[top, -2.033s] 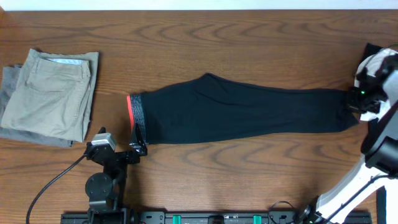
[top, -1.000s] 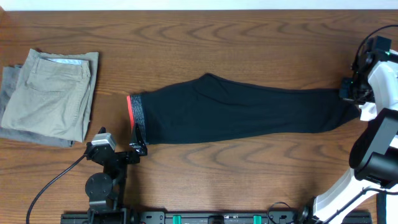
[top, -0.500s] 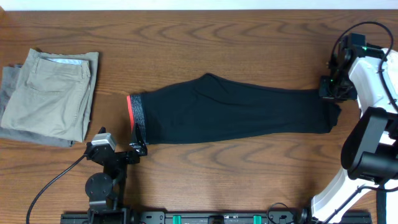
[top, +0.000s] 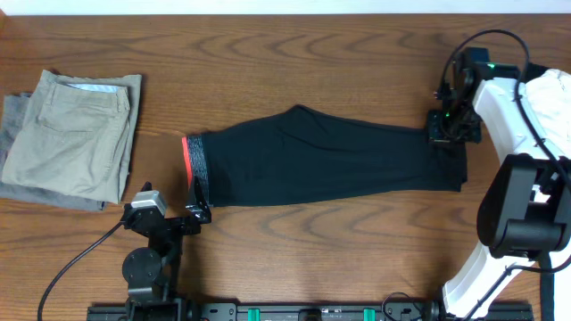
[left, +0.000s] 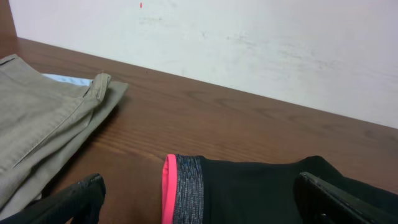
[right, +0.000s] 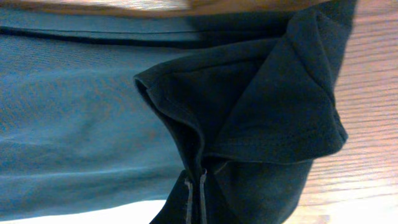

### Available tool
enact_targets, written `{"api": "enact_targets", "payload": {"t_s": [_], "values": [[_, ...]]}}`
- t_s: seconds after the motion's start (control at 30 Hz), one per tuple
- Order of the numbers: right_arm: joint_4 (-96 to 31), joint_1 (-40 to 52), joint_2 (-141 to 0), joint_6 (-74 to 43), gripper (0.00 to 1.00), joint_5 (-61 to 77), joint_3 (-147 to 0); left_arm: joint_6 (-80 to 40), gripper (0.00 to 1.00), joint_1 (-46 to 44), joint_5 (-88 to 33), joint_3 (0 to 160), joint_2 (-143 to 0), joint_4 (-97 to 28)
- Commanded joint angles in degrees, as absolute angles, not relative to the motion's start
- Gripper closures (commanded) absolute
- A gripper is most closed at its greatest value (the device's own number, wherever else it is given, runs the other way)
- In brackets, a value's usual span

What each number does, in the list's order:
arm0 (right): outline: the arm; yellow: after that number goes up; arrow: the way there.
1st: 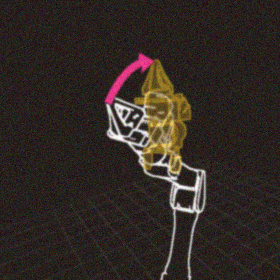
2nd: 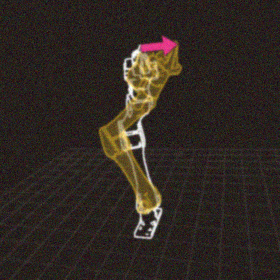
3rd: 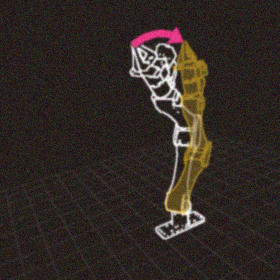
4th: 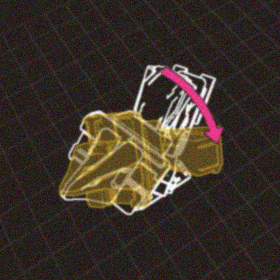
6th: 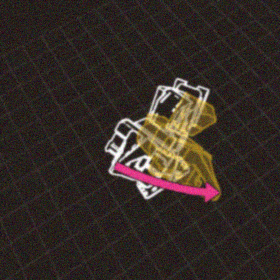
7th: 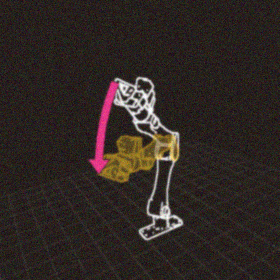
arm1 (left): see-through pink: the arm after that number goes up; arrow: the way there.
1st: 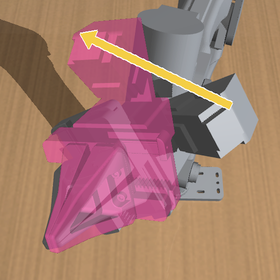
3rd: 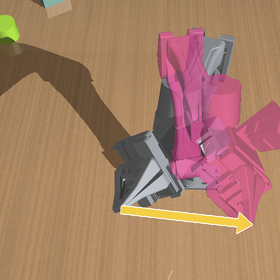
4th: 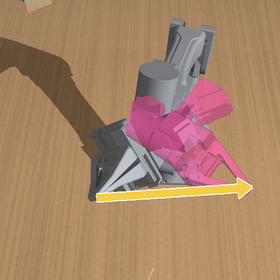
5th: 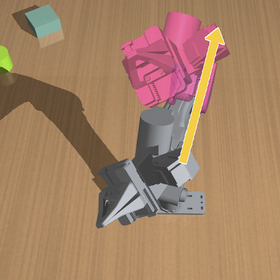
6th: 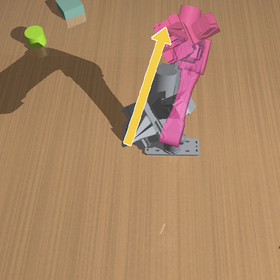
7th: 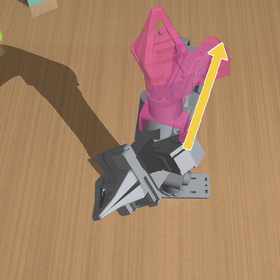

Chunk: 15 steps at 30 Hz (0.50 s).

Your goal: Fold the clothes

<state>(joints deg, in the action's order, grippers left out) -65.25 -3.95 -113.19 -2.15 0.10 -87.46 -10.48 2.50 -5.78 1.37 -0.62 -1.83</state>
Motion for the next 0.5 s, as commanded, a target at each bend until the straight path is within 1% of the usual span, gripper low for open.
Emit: {"api": "enact_targets", "payload": {"t_s": [0.0, 0.4, 0.43, 0.47], "values": [[-65.4, -1.6, -112.6, -4.7, 0.99, 1.6, -87.2, -10.0, 0.02, 2.3, -6.4, 0.2, -0.2, -3.5], [-63.2, 3.7, -112.6, -6.4, 0.99, 2.0, -83.4, -9.9, 0.02, 2.3, -6.4, 0.2, -0.2, -3.5], [-63.1, 3.8, -112.6, -6.4, 0.98, 2.0, -83.1, -9.9, 0.02, 2.3, -6.4, 0.2, -0.2, -3.5], [-63.0, 3.8, -112.6, -6.4, 0.90, 2.0, -83.0, -9.9, 0.02, 2.3, -6.4, 0.2, -0.2, -3.5]]}}
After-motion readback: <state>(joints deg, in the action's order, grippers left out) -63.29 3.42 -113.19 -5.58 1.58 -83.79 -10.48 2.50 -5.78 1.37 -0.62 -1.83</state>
